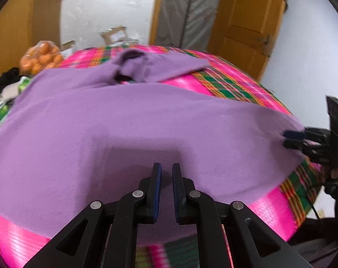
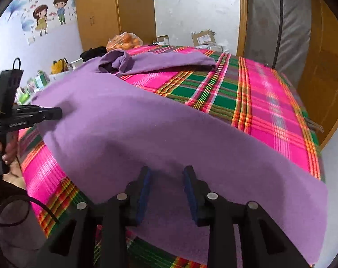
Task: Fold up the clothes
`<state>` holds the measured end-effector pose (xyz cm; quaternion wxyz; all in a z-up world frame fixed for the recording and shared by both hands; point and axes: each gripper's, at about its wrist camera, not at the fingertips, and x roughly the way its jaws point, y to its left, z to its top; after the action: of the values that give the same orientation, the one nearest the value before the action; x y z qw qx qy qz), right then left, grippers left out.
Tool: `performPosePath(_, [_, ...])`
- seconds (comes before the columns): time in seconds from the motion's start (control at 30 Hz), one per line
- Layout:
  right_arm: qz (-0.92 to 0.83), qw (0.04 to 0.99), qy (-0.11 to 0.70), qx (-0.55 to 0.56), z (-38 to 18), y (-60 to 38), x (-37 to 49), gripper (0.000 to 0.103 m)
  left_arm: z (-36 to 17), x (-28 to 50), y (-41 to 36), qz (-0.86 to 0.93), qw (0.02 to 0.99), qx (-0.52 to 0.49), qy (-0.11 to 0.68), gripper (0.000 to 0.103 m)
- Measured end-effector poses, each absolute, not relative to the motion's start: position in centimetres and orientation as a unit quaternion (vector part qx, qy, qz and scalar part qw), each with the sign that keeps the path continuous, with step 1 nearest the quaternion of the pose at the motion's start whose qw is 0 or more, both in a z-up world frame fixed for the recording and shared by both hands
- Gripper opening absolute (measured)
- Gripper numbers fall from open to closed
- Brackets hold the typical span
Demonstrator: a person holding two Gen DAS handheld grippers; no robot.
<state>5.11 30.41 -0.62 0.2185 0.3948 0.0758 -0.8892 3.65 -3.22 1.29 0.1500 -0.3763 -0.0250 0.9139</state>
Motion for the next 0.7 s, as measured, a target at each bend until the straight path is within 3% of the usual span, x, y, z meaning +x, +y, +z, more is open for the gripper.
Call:
performPosePath(0.23, [-0.882, 0.213, 0.094, 0.411, -0.7, 29.4, 4.8, 0.036, 1.8, 1.7, -8.2, 0.92, 0.075, -0.374, -0.088, 0.01])
performPosePath(0.37, [-0.89, 0.199, 0.08, 0.403, 0.0, 28.9, 3.7, 0.024, 0.7, 1.4, -8.1, 0.917, 0.072, -0.386, -0.075, 0.01])
performPosePath(0.7, [-0.886, 0.22, 0.037, 0.406, -0.2, 24.5, -0.6, 0.019, 0.5, 1.2, -7.5, 0.916, 0.074, -0.39, -0.06, 0.011])
